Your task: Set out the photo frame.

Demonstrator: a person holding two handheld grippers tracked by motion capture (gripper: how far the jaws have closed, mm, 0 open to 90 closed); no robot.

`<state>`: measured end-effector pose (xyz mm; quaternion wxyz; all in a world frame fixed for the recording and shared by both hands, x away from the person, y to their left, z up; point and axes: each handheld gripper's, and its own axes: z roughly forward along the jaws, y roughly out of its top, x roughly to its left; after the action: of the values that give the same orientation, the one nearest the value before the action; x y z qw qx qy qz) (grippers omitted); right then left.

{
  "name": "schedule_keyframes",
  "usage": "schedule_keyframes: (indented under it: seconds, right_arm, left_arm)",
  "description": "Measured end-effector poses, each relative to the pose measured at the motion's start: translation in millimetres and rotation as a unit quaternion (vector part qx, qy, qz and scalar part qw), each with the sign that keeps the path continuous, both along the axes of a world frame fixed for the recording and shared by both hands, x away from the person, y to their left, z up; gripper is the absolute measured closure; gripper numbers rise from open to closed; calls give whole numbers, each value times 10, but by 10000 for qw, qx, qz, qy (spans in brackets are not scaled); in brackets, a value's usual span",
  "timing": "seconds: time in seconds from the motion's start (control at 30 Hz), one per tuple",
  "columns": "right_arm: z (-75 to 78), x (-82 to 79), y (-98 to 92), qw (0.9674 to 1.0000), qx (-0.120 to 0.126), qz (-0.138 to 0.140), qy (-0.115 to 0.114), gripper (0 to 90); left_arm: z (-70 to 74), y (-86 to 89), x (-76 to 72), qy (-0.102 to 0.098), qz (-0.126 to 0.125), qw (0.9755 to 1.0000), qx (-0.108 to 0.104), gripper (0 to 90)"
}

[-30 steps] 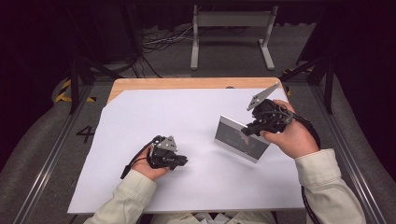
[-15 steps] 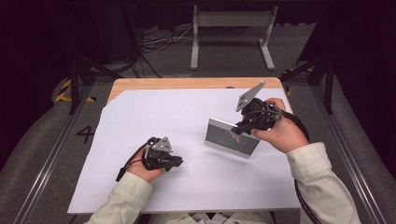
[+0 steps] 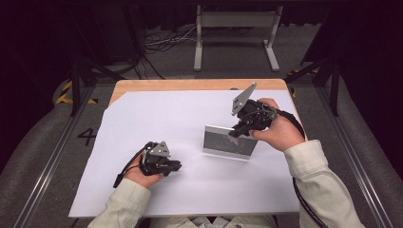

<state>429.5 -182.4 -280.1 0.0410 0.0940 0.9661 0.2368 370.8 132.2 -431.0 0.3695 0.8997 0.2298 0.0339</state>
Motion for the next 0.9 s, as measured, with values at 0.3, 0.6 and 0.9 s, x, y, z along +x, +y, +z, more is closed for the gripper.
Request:
schedule_keyframes:
  seconds: [0.3,0.6,0.9]
  right_arm:
    - [-72,64,2,9993,-149,328,57,842]
    - [-117,154,-10,9986,-172,491,77,840]
    - [-133,206,-29,9988,-113,468,-114,811]
  left_arm:
    - [-22,-26,1,36,-42,10000,26,818]
    - [-21,-18,7,44,-39,10000,14,816]
    - [-22,-17,18,54,-47,10000,4,813]
